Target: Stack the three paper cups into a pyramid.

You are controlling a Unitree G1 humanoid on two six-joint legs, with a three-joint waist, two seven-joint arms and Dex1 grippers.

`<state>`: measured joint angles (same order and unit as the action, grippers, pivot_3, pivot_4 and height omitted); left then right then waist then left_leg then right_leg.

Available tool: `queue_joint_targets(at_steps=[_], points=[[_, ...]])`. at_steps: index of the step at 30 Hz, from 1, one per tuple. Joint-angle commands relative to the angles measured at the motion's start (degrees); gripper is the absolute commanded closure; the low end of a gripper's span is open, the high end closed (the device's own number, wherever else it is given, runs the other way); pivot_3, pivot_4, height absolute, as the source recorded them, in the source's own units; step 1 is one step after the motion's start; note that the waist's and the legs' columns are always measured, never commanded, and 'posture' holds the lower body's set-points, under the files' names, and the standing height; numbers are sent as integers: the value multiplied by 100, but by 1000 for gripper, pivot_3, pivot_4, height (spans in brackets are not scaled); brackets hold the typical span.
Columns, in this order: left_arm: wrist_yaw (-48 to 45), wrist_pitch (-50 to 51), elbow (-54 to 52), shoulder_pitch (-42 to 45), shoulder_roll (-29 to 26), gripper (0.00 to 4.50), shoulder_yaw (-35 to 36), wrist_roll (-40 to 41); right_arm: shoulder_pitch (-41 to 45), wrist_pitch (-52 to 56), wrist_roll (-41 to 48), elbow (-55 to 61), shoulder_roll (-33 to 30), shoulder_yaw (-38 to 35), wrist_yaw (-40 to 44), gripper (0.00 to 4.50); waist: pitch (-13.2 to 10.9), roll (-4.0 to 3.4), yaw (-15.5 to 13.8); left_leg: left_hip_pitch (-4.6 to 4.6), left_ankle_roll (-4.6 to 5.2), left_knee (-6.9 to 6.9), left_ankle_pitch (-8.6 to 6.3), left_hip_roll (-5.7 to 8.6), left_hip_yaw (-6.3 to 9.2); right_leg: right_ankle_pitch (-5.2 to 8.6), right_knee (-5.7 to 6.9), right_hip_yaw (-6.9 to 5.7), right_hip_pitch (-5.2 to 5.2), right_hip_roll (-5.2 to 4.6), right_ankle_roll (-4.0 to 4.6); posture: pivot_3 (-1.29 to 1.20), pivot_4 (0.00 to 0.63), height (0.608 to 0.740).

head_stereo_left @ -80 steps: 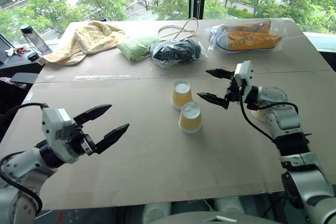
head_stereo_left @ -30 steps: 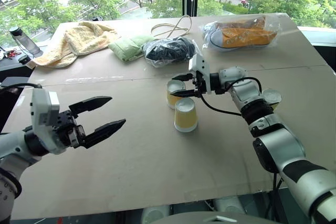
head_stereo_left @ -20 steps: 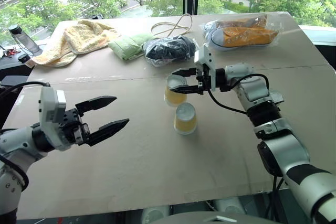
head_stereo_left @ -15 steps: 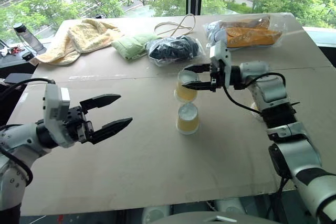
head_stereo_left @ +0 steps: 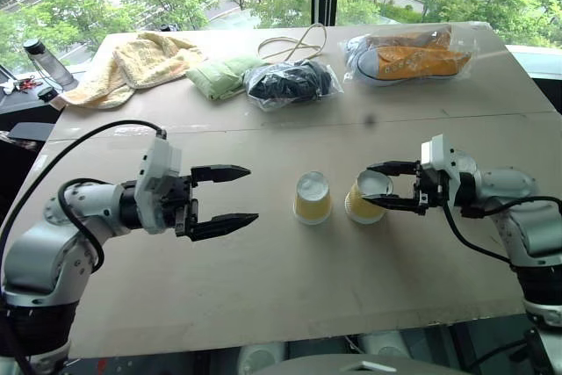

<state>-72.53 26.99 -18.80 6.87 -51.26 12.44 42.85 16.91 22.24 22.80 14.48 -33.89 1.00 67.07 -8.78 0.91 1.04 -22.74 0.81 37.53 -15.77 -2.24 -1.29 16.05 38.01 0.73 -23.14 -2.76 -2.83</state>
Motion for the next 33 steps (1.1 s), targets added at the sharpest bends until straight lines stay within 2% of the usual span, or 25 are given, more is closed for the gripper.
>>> queue_joint_targets(at_steps=[1, 11, 21, 23, 26, 27, 33], points=[[-201, -129, 23, 191, -71, 0, -85, -70, -22, -229, 16, 422, 22, 60, -198, 2421, 0, 0, -4, 0, 0, 3, 0, 0, -1, 0, 0, 3, 0, 0, 0, 0, 150, 740], [-351, -143, 178, 462, 0, 0, -250, -175, 40, -419, -82, 385, 102, 308, -445, 2421, 1, 2, -34, -3, 0, 13, 0, 3, 2, 0, -1, -1, 3, 0, 0, 0, 150, 740], [-327, -271, 209, 517, 33, 0, -210, -277, 158, 33, 159, 267, 81, 359, -428, 2421, 1, 2, -32, -3, 0, 17, 0, 3, 3, 0, 1, -1, 4, 1, 0, 0, 150, 740], [-322, -279, 194, 520, 36, 0, -214, -278, 171, 95, 154, 250, 32, 379, -414, 1410, 1, 2, -33, -3, 0, 18, 0, 2, 3, 0, 2, -2, 4, 1, 0, 0, 150, 740], [-308, -279, 176, 544, 46, 0, -226, -266, 177, 79, 99, 224, -24, 365, -452, 202, 1, 2, -32, -3, 0, 21, 0, 3, 3, 0, 3, -1, 4, 1, 0, 0, 150, 740], [-308, -281, 178, 555, 48, 0, -233, -267, 169, 113, 134, 242, -41, 314, -481, 89, 1, 2, -33, -3, 0, 22, 0, 2, 4, 0, 4, -1, 4, 1, 0, 0, 150, 740], [-332, -272, 227, 676, 89, 0, -300, -270, -18, 167, 513, 502, -174, -227, -626, 89, 1, 2, -45, -4, 0, 29, 0, 3, 6, 0, 5, -4, 9, 0, -1, 0, 150, 740]])
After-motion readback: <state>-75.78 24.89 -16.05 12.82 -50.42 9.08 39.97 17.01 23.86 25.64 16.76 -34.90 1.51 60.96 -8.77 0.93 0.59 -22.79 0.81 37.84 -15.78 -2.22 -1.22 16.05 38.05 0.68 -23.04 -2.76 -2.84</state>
